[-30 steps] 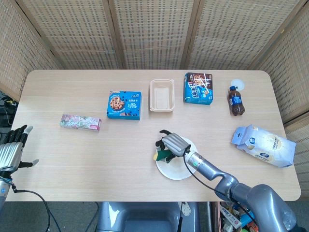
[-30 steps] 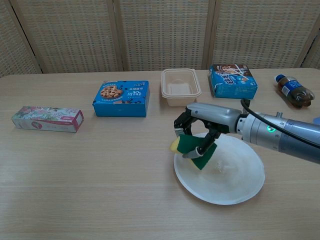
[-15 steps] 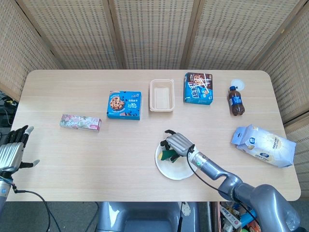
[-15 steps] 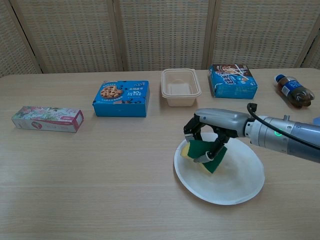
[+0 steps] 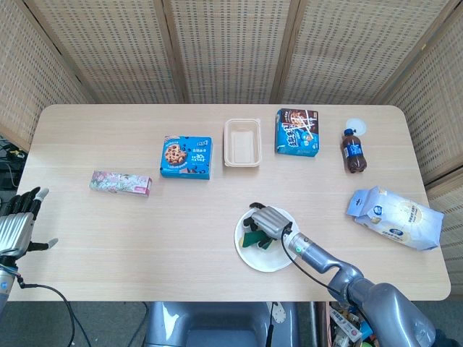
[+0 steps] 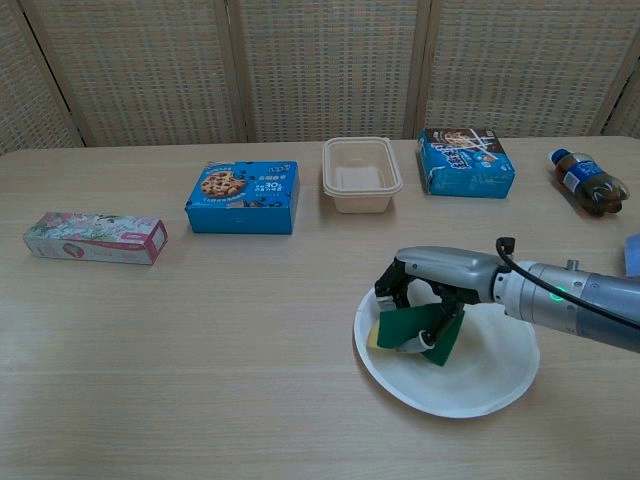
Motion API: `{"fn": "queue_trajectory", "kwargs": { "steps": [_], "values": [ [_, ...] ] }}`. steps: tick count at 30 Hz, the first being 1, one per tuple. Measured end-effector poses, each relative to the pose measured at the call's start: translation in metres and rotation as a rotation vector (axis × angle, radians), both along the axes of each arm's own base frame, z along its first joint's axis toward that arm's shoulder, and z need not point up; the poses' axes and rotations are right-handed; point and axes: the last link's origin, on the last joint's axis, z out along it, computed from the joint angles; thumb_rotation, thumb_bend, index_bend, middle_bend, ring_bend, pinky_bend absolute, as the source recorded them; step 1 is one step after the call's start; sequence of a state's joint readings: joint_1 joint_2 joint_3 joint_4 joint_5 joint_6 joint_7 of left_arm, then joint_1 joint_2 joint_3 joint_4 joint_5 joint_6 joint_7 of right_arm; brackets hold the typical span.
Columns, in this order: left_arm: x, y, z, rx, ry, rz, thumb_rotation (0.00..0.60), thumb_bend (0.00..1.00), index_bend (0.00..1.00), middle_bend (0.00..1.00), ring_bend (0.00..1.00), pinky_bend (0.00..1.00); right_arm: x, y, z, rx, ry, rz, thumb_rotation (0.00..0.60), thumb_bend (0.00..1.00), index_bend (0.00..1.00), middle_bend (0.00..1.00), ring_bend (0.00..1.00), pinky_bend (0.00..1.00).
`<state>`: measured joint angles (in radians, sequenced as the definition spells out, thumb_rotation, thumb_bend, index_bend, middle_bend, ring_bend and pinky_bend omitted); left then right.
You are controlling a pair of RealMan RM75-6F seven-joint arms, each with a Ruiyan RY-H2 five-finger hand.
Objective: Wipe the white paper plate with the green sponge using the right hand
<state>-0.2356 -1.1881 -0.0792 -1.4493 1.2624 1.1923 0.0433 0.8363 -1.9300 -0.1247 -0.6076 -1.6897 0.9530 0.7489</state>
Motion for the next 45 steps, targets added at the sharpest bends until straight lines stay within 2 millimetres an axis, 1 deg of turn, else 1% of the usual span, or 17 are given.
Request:
{"fn": "queue_trajectory", "kwargs": {
  "steps": [5,9,14,18,20,23,27,31,39,45],
  "values": [
    [0.0,0.0,0.001,0.002,-0.002,-0.001,0.6,0.0,0.0,0.0,0.0,0.0,-0.002,0.0,-0.001,0.008,-0.007,-0.01,0.6,0.72,0.66,0.66,0.5,0.1],
    [0.0,-0.001,0.001,0.001,-0.003,-0.002,0.6,0.0,0.0,0.0,0.0,0.0,0.002,-0.002,0.004,-0.001,-0.034,-0.003,0.6,0.72,0.66,0.66,0.5,0.1],
    [0.0,-0.001,0.001,-0.002,-0.003,-0.003,0.6,0.0,0.0,0.0,0.0,0.0,0.011,-0.006,0.015,-0.019,-0.095,-0.005,0.6,0.73,0.66,0.66,0.5,0.1],
    [0.001,-0.001,0.0,-0.003,-0.003,-0.006,0.6,0.0,0.0,0.0,0.0,0.0,0.017,-0.013,0.029,-0.04,-0.146,-0.024,0.6,0.73,0.66,0.66,0.5,0.1],
    [0.001,-0.001,0.0,-0.003,-0.005,-0.007,0.6,0.0,0.0,0.0,0.0,0.0,0.018,-0.017,0.038,-0.054,-0.161,-0.043,0.6,0.73,0.66,0.66,0.5,0.1],
    [0.002,-0.002,0.0,-0.004,-0.004,-0.007,0.6,0.0,0.0,0.0,0.0,0.0,0.013,-0.02,0.044,-0.059,-0.155,-0.075,0.6,0.73,0.66,0.66,0.5,0.1],
    [0.002,-0.001,-0.001,-0.007,-0.001,-0.006,0.6,0.0,0.0,0.0,0.0,0.0,0.0,-0.016,0.043,-0.041,-0.115,-0.105,0.6,0.73,0.66,0.66,0.5,0.1],
    [0.001,-0.001,-0.003,-0.011,0.001,-0.003,0.6,0.0,0.0,0.0,0.0,0.0,-0.011,-0.009,0.037,-0.016,-0.093,-0.138,0.6,0.73,0.66,0.66,0.5,0.1],
    [0.0,0.0,-0.003,-0.009,0.004,0.002,0.6,0.0,0.0,0.0,0.0,0.0,-0.015,0.0,0.024,0.015,-0.096,-0.167,0.6,0.73,0.66,0.66,0.5,0.1],
    [0.0,0.0,-0.001,-0.003,0.001,0.004,0.6,0.0,0.0,0.0,0.0,0.0,-0.024,0.002,0.017,0.021,-0.076,-0.197,0.6,0.73,0.66,0.66,0.5,0.1]
  ]
}}
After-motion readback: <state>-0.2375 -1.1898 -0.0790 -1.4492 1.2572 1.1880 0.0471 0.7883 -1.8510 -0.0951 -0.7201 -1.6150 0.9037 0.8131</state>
